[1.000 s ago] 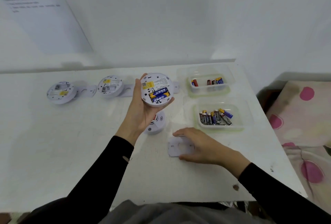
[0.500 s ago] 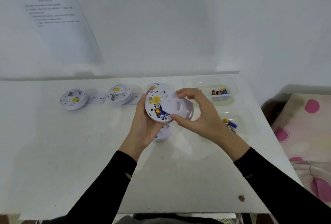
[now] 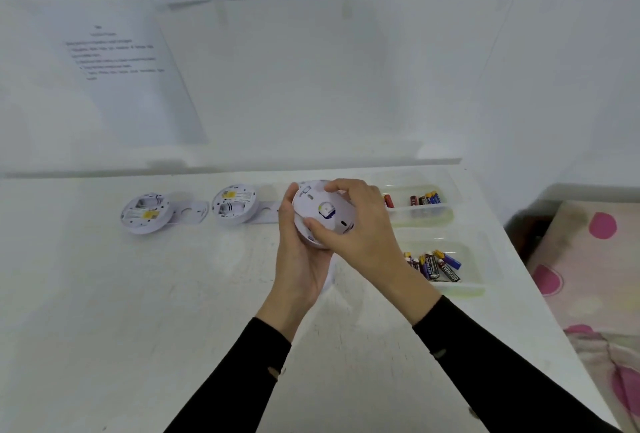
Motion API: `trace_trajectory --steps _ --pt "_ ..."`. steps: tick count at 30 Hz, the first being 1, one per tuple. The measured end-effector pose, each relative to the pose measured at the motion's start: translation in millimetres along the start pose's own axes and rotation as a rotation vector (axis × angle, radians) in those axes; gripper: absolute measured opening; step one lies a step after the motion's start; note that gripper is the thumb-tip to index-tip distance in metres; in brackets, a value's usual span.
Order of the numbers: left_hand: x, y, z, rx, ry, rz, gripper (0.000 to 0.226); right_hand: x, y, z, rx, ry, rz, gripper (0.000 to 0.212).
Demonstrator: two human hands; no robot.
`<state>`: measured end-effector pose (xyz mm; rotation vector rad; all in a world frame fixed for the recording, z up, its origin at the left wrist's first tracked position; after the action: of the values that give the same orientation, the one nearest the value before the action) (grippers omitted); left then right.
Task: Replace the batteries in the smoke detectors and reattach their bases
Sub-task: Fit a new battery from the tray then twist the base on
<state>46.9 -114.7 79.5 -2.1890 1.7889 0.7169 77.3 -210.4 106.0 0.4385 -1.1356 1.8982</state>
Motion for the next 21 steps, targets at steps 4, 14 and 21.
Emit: trace_trajectory --steps 4,14,21 --pt "1 -1 0 0.013 -0.059 -0.033 0.032 -5 -3 -2 -0.002 0.056 0.006 0.047" --pt "-4 -19 7 -0.065 -0.245 -0.143 0.038 -38 -18 11 0.539 -0.875 -1.002 0.024" --pt "2 -23 20 -0.095 -0.182 -0.097 0.052 -39 -11 -2 0.338 -1.128 -1.297 0.018"
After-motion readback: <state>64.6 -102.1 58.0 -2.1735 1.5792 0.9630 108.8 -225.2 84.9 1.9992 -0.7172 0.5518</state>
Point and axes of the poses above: each hand's wrist, its own y-axis away from the middle knuckle, its own z-axis out of the back of the hand, x = y × z, the point moved 2 cm from there along -y, towards the middle knuckle, and after that the axes turned 10 degrees about y, right-handed, at the moved point
